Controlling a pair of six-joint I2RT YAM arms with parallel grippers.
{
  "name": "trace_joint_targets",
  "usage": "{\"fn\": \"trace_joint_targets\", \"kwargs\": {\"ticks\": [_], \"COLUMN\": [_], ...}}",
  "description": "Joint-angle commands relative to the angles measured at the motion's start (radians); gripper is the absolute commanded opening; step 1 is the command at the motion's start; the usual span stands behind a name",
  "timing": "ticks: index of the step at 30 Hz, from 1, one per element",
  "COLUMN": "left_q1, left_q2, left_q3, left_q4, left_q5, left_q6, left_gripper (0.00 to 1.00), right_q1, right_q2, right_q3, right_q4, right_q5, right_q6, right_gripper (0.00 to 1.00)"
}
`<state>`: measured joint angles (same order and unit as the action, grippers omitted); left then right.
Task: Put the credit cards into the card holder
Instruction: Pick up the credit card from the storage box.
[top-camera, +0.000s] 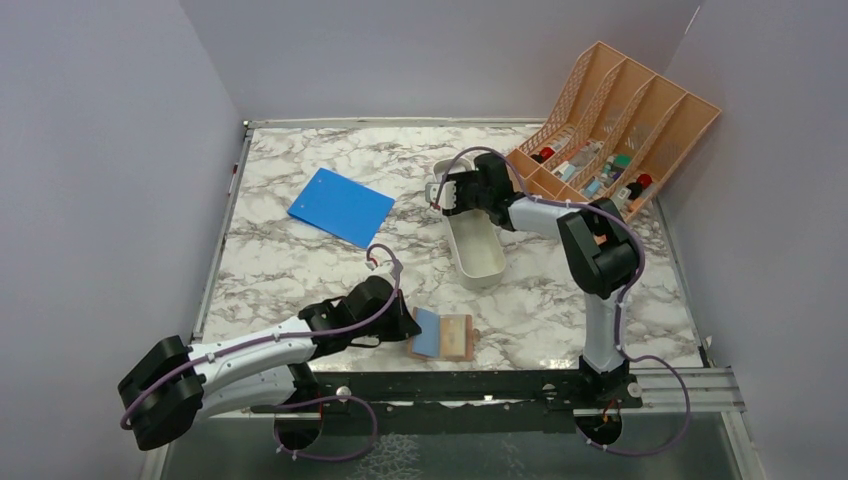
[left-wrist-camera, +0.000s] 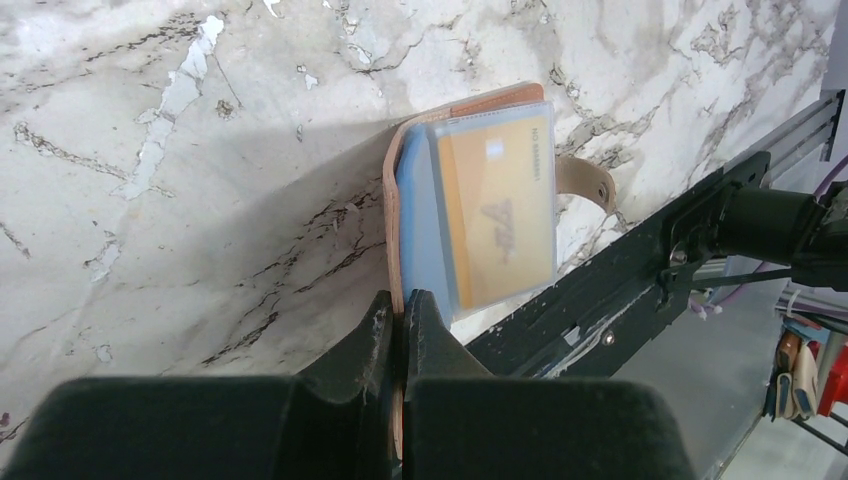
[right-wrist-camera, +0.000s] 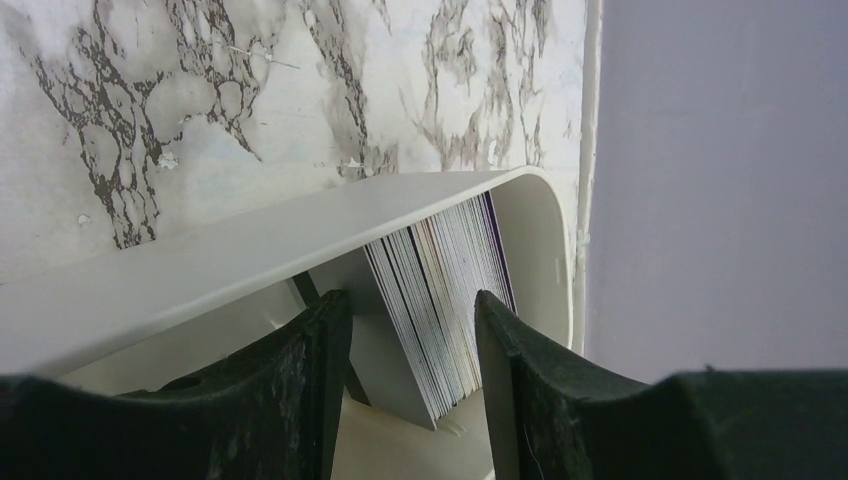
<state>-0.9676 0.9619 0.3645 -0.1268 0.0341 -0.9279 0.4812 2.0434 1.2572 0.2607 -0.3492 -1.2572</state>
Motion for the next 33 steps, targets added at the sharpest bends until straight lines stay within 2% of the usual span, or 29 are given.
{"fn": "trace_joint_targets", "kwargs": {"ticks": [1,33], "left_q1": [0.012,0.029], "left_q2": [0.011,0.009], "left_q3": [0.030,0.011], "left_q4": [0.038,0.063], "left_q5": [0.023,0.048], "left_q6": [0.021,0.017], "left_gripper": [0.01,0.01], "right_q1": [-0.001,-0.045], "right_q2": [0.034,-0.017], "right_q3": [0.052,0.094], "right_q4": [-0.049,-0.126], "right_q5": [-0.003,-0.040], "right_q6": [-0.020,-0.037], "right_gripper": [0.51,0.38]}}
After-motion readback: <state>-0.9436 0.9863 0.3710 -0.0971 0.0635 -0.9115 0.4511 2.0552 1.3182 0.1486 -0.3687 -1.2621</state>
